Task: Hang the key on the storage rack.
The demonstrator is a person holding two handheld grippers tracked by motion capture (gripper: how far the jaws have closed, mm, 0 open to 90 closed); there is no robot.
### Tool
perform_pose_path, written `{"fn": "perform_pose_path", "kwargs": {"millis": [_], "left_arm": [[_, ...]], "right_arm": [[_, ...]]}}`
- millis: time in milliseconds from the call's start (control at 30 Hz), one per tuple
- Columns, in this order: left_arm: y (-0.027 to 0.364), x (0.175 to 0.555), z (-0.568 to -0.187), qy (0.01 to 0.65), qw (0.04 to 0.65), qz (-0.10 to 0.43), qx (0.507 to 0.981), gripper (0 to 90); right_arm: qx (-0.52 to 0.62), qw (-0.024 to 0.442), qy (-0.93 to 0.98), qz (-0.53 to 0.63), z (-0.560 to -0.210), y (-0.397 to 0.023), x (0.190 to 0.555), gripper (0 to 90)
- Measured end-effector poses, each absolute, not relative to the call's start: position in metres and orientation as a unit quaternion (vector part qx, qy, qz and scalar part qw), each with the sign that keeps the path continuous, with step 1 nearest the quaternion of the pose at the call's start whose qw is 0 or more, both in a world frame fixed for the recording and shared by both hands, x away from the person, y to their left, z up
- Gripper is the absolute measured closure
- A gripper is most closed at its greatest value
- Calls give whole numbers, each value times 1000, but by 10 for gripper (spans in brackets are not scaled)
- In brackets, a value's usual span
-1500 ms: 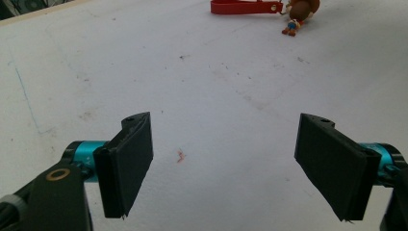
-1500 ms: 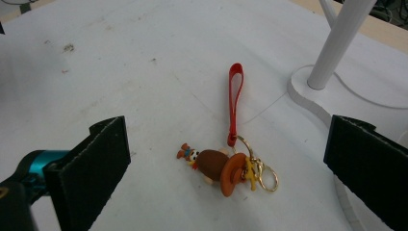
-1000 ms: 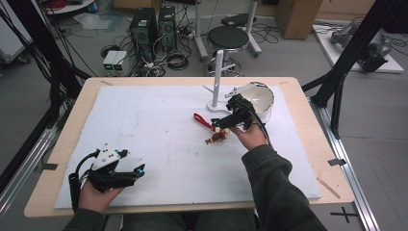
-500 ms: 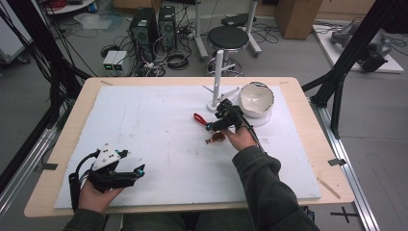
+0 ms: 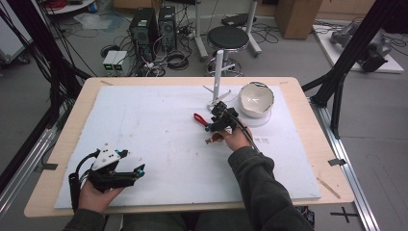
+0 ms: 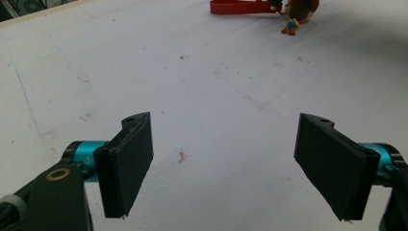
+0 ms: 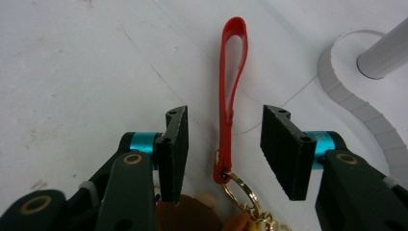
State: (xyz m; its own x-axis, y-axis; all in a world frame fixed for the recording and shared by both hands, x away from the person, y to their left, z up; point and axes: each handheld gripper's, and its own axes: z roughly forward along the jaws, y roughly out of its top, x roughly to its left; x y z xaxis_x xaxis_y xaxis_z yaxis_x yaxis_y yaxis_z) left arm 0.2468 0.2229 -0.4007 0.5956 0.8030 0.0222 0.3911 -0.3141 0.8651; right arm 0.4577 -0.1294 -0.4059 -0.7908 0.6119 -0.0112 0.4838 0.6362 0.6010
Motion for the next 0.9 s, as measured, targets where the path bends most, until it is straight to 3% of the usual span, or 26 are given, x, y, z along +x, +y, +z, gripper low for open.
{"fn": "perform_pose_path", "kwargs": {"millis": [900], "left_arm": [[223,247,-401,384,442,233,777,218]], "right_arm": [[320,113,899,276,-424,-122,467,720]]}}
